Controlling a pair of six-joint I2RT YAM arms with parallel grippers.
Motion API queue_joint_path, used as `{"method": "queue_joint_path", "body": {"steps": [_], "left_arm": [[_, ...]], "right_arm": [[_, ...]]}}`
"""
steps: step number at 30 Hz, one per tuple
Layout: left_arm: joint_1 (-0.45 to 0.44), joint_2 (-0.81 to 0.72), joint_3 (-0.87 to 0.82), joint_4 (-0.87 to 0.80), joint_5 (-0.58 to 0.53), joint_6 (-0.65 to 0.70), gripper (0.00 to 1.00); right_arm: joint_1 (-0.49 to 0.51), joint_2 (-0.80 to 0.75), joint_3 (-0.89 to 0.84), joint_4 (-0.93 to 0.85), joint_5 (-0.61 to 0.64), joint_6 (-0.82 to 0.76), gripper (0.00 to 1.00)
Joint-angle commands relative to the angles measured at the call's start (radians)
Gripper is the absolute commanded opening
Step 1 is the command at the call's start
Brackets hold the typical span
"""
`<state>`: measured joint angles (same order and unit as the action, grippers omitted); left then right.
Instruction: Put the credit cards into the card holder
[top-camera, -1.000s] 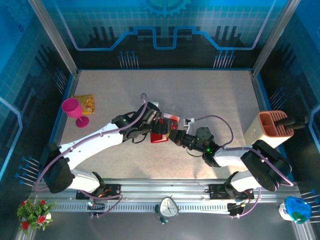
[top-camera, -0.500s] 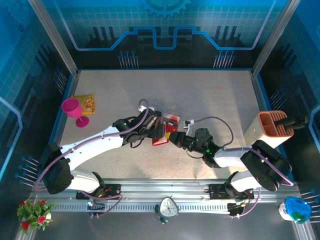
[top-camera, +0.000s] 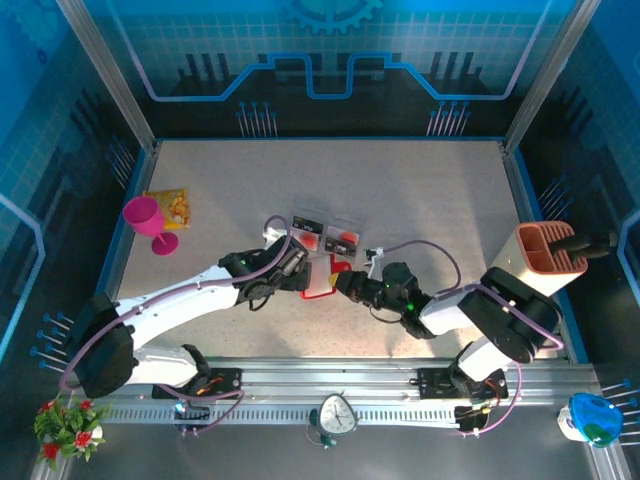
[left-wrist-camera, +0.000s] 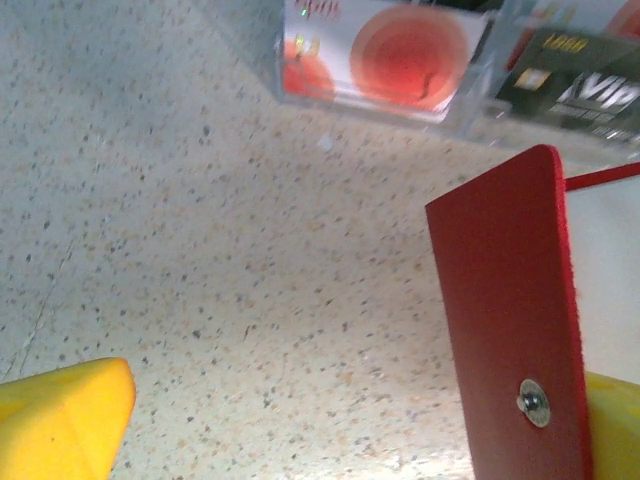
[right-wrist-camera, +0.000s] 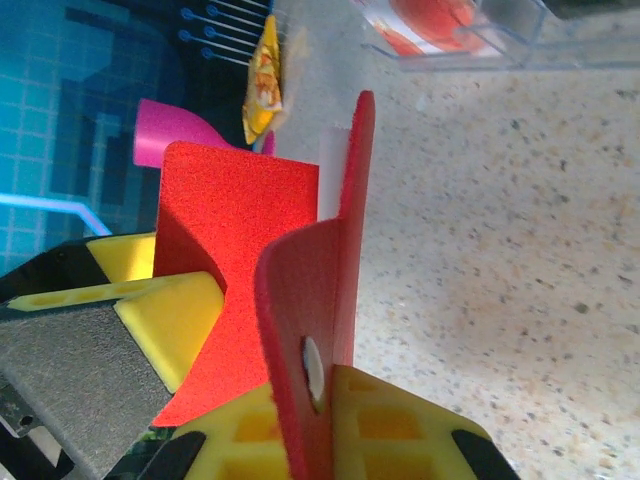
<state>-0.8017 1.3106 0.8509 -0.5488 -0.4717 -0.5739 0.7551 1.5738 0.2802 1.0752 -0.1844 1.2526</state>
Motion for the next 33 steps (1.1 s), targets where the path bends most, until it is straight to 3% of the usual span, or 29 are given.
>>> {"method": "queue_joint_path", "body": {"steps": [1, 5, 11, 12, 16, 19, 22, 28, 30, 33], "left_arm": [[-0.001, 0.039, -0.037, -0.004, -0.039, -0.020, 0.99], [-0.001, 0.078, -0.070, 0.015, -0.051, -0.030, 0.99], [0.002, 0.147, -0.098, 0.028, -0.062, -0.052, 0.99], [0.003, 0.157, -0.101, 0.031, -0.062, -0.056, 0.99], [0.008, 0.187, -0.111, 0.048, -0.065, -0.063, 0.99], [0.009, 0.199, -0.114, 0.060, -0.065, -0.066, 0.99], [0.009, 0.196, -0.122, 0.073, -0.063, -0.073, 0.99], [0.007, 0.183, -0.140, 0.091, -0.055, -0.085, 0.99], [0.009, 0.181, -0.144, 0.102, -0.055, -0.092, 0.99], [0.008, 0.181, -0.143, 0.117, -0.049, -0.102, 0.99]], "right_arm": [[0.028, 0.092, -0.024, 0.176, 0.052, 0.009, 0.00], [0.053, 0.228, -0.056, 0.348, 0.107, 0.048, 0.00], [0.087, 0.231, -0.070, 0.329, 0.161, 0.023, 0.00], [0.087, 0.221, -0.074, 0.311, 0.164, 0.022, 0.04], [0.087, 0.158, -0.102, 0.259, 0.181, 0.015, 0.39], [0.087, 0.054, -0.131, 0.156, 0.206, 0.000, 0.48], [0.085, -0.114, -0.138, -0.043, 0.229, -0.036, 0.50], [0.098, -0.576, 0.039, -0.878, 0.340, -0.243, 0.54], [0.082, -0.636, 0.104, -1.031, 0.345, -0.307, 0.54], [0.064, -0.610, 0.183, -1.124, 0.298, -0.382, 0.48]]}}
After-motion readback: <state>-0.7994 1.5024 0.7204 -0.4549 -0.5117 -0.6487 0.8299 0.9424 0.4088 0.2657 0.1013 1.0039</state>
